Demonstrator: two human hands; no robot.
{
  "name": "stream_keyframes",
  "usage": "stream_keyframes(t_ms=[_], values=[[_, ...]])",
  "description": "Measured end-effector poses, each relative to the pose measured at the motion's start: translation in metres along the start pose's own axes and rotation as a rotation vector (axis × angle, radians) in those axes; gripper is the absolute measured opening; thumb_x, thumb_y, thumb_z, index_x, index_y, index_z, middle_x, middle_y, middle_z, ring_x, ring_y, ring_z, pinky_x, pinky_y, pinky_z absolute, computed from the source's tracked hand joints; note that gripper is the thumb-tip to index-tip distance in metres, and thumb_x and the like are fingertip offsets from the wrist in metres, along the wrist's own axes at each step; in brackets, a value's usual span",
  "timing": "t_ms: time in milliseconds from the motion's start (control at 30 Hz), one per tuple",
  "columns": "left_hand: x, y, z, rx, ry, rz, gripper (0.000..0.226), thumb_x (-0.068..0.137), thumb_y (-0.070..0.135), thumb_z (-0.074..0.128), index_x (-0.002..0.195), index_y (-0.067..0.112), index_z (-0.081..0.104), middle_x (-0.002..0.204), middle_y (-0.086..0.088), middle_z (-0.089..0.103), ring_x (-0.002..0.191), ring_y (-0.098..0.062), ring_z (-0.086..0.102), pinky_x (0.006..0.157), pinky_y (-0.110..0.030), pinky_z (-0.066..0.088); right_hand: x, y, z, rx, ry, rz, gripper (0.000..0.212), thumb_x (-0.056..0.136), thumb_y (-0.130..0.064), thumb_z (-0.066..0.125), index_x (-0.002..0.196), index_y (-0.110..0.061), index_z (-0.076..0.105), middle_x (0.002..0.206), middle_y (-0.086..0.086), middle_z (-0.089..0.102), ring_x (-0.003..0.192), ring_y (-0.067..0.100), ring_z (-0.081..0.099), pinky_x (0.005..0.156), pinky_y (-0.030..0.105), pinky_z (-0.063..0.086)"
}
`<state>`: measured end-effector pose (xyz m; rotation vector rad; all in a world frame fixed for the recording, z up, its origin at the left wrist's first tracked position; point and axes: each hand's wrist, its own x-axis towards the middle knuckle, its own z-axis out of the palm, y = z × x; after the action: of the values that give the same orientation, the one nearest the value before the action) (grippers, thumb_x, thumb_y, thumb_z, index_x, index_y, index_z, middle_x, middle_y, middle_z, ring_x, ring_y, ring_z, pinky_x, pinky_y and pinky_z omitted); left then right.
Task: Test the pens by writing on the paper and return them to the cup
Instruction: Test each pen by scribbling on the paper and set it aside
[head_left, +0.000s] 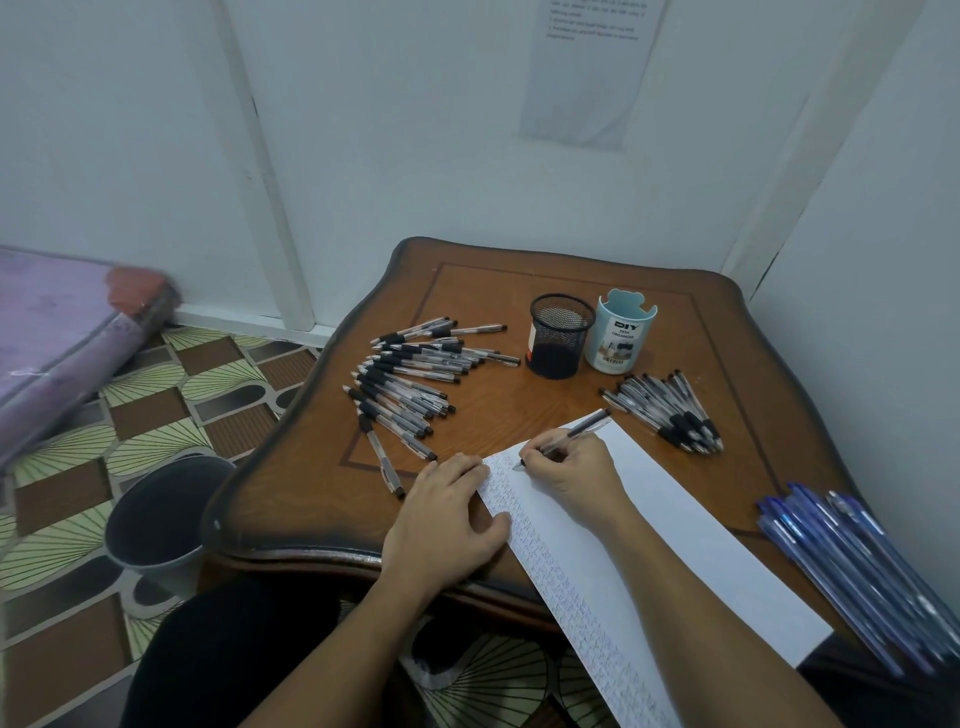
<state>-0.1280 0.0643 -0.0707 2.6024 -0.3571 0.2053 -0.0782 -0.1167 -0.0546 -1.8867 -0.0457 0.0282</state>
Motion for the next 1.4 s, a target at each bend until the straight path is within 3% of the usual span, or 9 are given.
stream_keyframes(t_ms=[700,867,1000,1133,1233,1333,1400], values=[[0.000,0.000,0.000,-0.004,-0.004,-0.002,0.079,0.078,0.065,0.034,0.140,0.020,0.050,0.147,0.011,0.041,0.138,-0.003,0.028,0.116,-0.022,0.005,0.000,0.000,0.001,-0.069,0.007,-0.016,0.014,0.088,-0.011,0.065,0.078,-0.014,0.074,0.069,-0.007,0.070,0.068,0.002,0.061,0.062,0.022,0.050],[0.000,-0.001,0.000,-0.009,-0.003,-0.007,0.082,0.075,0.067,0.030,0.139,0.020,0.051,0.146,0.011,0.042,0.137,-0.005,0.031,0.118,-0.026,0.010,0.000,-0.001,0.001,-0.063,0.013,-0.014,0.013,0.089,-0.012,0.064,0.080,-0.012,0.074,0.068,-0.010,0.070,0.066,0.001,0.060,0.060,0.022,0.049],[0.000,0.000,0.000,-0.001,-0.009,-0.008,0.079,0.077,0.066,0.033,0.139,0.020,0.051,0.146,0.011,0.042,0.136,-0.005,0.031,0.119,-0.028,0.015,0.000,-0.001,0.000,-0.035,0.013,-0.013,0.014,0.088,-0.012,0.063,0.080,-0.009,0.073,0.069,0.001,0.067,0.062,0.002,0.056,0.057,0.022,0.046],[0.000,-0.001,0.000,0.012,-0.015,-0.003,0.076,0.080,0.064,0.036,0.141,0.021,0.049,0.148,0.012,0.040,0.138,-0.004,0.027,0.117,-0.024,0.007,0.002,0.000,0.001,-0.065,0.027,-0.017,0.013,0.091,-0.015,0.064,0.081,-0.012,0.073,0.073,0.001,0.068,0.065,0.002,0.057,0.060,0.019,0.047],[0.000,-0.002,0.000,0.011,-0.009,0.004,0.072,0.082,0.061,0.040,0.141,0.021,0.048,0.148,0.012,0.040,0.138,-0.003,0.027,0.116,-0.022,0.004,0.006,-0.002,-0.001,0.150,0.114,0.054,0.017,0.098,-0.021,0.059,0.091,-0.010,0.070,0.078,-0.001,0.066,0.074,0.005,0.060,0.068,0.018,0.050],[0.001,-0.002,0.000,0.006,-0.008,0.002,0.076,0.080,0.065,0.036,0.141,0.021,0.049,0.147,0.012,0.040,0.137,-0.003,0.029,0.116,-0.023,0.005,0.010,-0.004,-0.007,0.270,0.108,0.156,0.029,0.103,-0.029,0.048,0.102,-0.005,0.066,0.077,0.003,0.058,0.064,0.008,0.052,0.057,0.018,0.043],[0.000,-0.001,0.000,0.003,-0.008,0.002,0.082,0.076,0.068,0.030,0.141,0.021,0.049,0.147,0.012,0.040,0.138,-0.003,0.028,0.115,-0.022,0.004,0.014,-0.004,-0.011,0.295,0.064,0.168,0.024,0.102,-0.023,0.051,0.115,-0.005,0.060,0.078,0.008,0.056,0.060,0.010,0.049,0.054,0.020,0.042]])
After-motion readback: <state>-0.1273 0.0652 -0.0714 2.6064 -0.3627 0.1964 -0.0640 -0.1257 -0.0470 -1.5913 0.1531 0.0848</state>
